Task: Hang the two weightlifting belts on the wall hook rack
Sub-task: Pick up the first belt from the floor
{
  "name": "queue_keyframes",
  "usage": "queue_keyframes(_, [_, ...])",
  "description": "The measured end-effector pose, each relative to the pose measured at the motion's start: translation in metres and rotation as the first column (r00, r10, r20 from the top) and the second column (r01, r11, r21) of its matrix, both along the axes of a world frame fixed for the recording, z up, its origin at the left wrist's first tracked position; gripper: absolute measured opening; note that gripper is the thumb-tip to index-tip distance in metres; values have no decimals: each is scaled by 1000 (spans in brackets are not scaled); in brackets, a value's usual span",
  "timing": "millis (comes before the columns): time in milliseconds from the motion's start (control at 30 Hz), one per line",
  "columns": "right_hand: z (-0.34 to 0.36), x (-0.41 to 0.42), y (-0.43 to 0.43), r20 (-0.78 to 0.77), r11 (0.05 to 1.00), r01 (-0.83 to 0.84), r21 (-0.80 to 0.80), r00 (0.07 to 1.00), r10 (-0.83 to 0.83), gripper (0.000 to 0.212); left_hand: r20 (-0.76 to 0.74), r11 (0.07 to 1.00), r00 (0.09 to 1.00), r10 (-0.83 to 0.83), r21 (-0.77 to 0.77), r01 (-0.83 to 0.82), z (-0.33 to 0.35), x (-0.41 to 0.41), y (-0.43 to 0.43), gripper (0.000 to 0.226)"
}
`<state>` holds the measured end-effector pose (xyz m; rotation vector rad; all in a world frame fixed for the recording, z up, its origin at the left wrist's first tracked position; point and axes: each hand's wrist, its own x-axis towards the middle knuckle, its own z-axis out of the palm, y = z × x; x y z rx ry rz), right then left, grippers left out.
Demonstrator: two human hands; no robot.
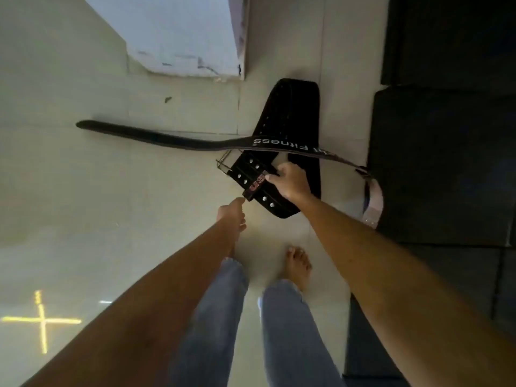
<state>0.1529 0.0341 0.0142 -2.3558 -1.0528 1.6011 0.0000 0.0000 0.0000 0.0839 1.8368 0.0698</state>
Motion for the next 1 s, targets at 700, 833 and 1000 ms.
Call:
queue_keyframes(700, [311,-9,10,-330,955,249,163,926,-185,35,548,856,832,83,389,-341,309,-5,39,50])
queue_keyframes(833, [460,-8,-2,-386,887,402,227,873,-297,38,468,772,869,-160,608,-185,463,-5,48,39])
queue_keyframes(1000, [596,-11,-28,-440,822,451,347,853,-281,39,371,589,893,-253,792,-163,604,-5,27,35])
